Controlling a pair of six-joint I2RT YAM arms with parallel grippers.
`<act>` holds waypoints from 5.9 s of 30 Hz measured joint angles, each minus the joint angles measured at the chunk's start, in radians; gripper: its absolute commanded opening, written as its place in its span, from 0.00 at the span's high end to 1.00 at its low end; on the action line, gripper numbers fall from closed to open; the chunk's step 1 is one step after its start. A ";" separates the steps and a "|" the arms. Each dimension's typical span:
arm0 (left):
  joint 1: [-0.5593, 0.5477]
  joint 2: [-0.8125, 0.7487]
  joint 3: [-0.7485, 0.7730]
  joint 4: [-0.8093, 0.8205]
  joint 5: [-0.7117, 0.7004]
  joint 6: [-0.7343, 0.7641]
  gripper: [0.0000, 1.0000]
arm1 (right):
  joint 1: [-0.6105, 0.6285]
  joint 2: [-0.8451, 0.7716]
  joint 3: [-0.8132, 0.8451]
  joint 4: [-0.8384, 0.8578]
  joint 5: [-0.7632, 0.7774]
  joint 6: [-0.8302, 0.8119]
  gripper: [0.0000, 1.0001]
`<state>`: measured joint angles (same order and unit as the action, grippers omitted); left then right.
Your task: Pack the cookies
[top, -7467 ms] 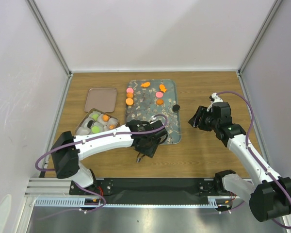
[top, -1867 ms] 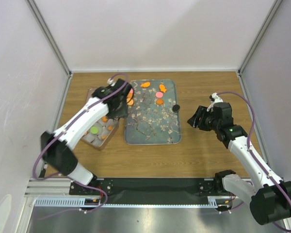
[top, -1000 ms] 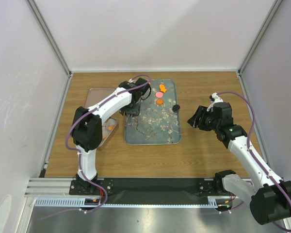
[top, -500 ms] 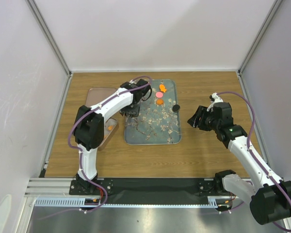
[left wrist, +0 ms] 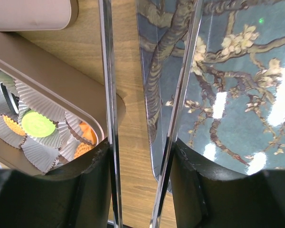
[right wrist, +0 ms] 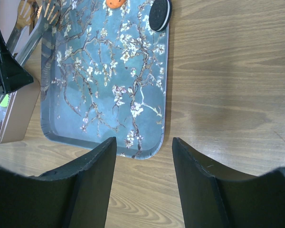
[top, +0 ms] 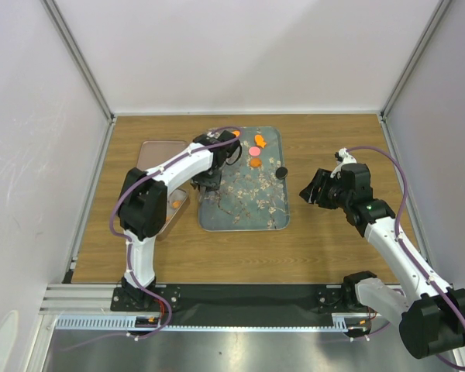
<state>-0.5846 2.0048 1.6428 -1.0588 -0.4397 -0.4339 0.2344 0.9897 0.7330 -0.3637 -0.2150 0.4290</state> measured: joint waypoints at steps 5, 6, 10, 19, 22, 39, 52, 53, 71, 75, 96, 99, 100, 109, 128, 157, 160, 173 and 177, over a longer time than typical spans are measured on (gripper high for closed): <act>0.000 0.000 -0.016 -0.001 0.001 0.000 0.51 | 0.000 0.000 0.000 0.000 0.000 0.000 0.44; 0.000 0.000 -0.018 -0.001 0.001 0.000 0.51 | 0.000 0.000 0.000 0.000 0.000 0.000 0.44; 0.000 0.000 -0.021 0.000 0.001 0.001 0.53 | 0.000 0.000 0.000 0.000 0.000 0.000 0.44; 0.000 0.000 -0.021 -0.001 0.006 0.013 0.59 | 0.000 0.000 0.000 0.000 0.000 0.000 0.44; 0.000 0.000 -0.019 -0.003 0.008 0.018 0.59 | 0.000 0.000 0.000 0.000 0.000 0.000 0.44; 0.000 -0.042 0.043 -0.052 0.060 0.045 0.61 | 0.000 0.000 0.000 0.000 0.000 0.000 0.43; 0.000 -0.198 0.008 -0.062 0.090 0.047 0.61 | 0.000 0.000 0.000 0.000 0.000 0.000 0.44; 0.000 -0.227 -0.010 -0.066 0.091 0.044 0.61 | 0.000 0.000 0.000 0.000 0.000 0.000 0.44; 0.046 -0.937 -0.525 -0.235 0.095 -0.101 0.59 | 0.020 0.010 0.000 0.003 -0.016 0.000 0.44; 0.071 -1.030 -0.602 -0.275 0.111 -0.138 0.59 | 0.020 0.016 0.000 0.003 -0.019 0.000 0.44; 0.218 -1.128 -0.773 -0.253 0.134 -0.239 0.57 | 0.026 0.018 0.000 0.004 -0.030 0.000 0.43; 0.227 -1.125 -0.780 -0.237 0.139 -0.239 0.57 | 0.026 0.018 0.000 0.004 -0.030 0.000 0.44; 0.232 -1.124 -0.784 -0.234 0.141 -0.239 0.57 | 0.026 0.018 0.000 0.004 -0.030 0.000 0.43; 0.309 -1.133 -0.853 -0.186 0.187 -0.236 0.57 | 0.026 0.018 0.000 0.004 -0.030 0.000 0.43; 0.332 -1.135 -0.855 -0.166 0.211 -0.228 0.53 | 0.026 0.014 0.000 0.004 -0.030 0.000 0.43; 0.312 -1.065 -0.592 -0.199 0.198 -0.185 0.51 | 0.026 0.014 0.000 0.003 -0.029 0.000 0.43; 0.243 -1.004 -0.529 -0.192 0.177 -0.188 0.51 | 0.025 0.014 0.000 0.003 -0.026 0.000 0.43; -0.253 -0.473 -0.052 0.019 0.093 -0.185 0.50 | -0.126 0.112 0.192 -0.129 0.050 0.001 0.41; -0.399 -0.292 0.037 0.145 0.103 -0.144 0.50 | -0.216 0.113 0.365 -0.196 0.078 0.014 0.41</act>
<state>-0.9836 1.7130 1.6802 -0.9134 -0.3363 -0.5777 0.0181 1.1030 1.0985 -0.5598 -0.1368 0.4427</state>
